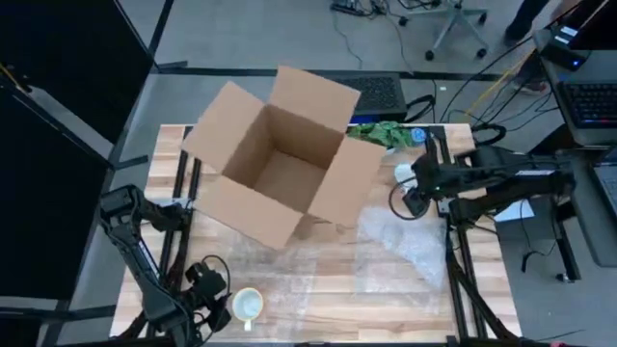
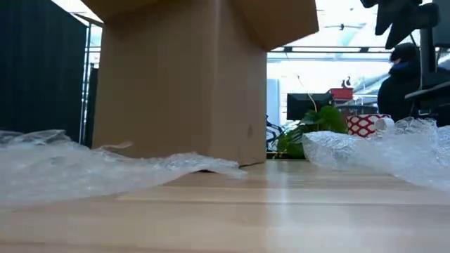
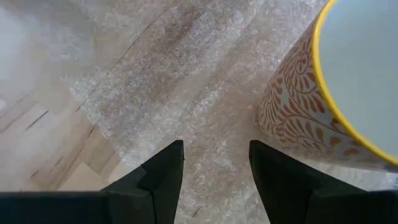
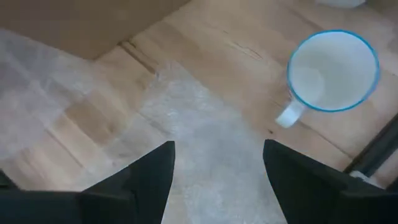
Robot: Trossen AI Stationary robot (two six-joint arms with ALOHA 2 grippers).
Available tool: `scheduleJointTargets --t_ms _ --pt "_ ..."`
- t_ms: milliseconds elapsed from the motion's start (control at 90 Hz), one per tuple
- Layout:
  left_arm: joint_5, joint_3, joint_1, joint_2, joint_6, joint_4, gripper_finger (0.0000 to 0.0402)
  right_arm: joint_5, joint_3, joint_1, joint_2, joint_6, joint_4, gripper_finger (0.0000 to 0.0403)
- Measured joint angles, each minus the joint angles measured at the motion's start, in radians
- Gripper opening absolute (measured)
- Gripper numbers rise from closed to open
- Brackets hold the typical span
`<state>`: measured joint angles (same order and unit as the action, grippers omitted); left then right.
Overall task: Wrap mug
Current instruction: Wrap the yellow mug with bubble wrap
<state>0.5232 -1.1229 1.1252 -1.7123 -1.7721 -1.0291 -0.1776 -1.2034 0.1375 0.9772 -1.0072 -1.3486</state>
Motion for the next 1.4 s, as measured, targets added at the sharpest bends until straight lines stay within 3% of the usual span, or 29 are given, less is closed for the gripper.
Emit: scheduleJointTargets --t_ms 222,400,567,656,856,1044,1200,1400 --pt "0.000 0.000 0.000 0.000 -0.001 0.003 0.0171 -0.041 0.000 0.269 0.056 -0.068 0.236 0.0231" --pt "0.000 0.000 0.000 0.000 -0.002 0.003 0.0171 -0.244 0.000 0.521 0.200 -0.046 0.468 0.0231" --pt "0.000 0.000 0.000 0.000 -0.001 0.002 0.0171 -0.435 0.000 0.629 0.416 0.117 0.694 0.0231" --pt "0.000 0.000 0.000 0.000 -0.001 0.001 0.0171 -0.481 0.000 0.623 0.542 0.224 0.830 0.0231" --pt "0.001 0.000 0.000 0.000 -0.001 -0.001 0.0171 -0.478 0.001 0.530 0.814 0.501 1.279 0.0231" --pt "0.003 0.000 0.000 0.000 -0.001 -0.001 0.0171 -0.472 0.001 0.397 0.977 0.663 1.665 0.0231" --pt "0.008 0.000 0.000 0.000 0.000 -0.001 0.0171 -0.473 0.001 0.289 1.032 0.667 1.694 0.0231" --pt "0.009 0.000 0.000 0.000 0.005 -0.001 0.0171 -0.473 0.001 0.177 1.034 0.680 1.581 0.0218"
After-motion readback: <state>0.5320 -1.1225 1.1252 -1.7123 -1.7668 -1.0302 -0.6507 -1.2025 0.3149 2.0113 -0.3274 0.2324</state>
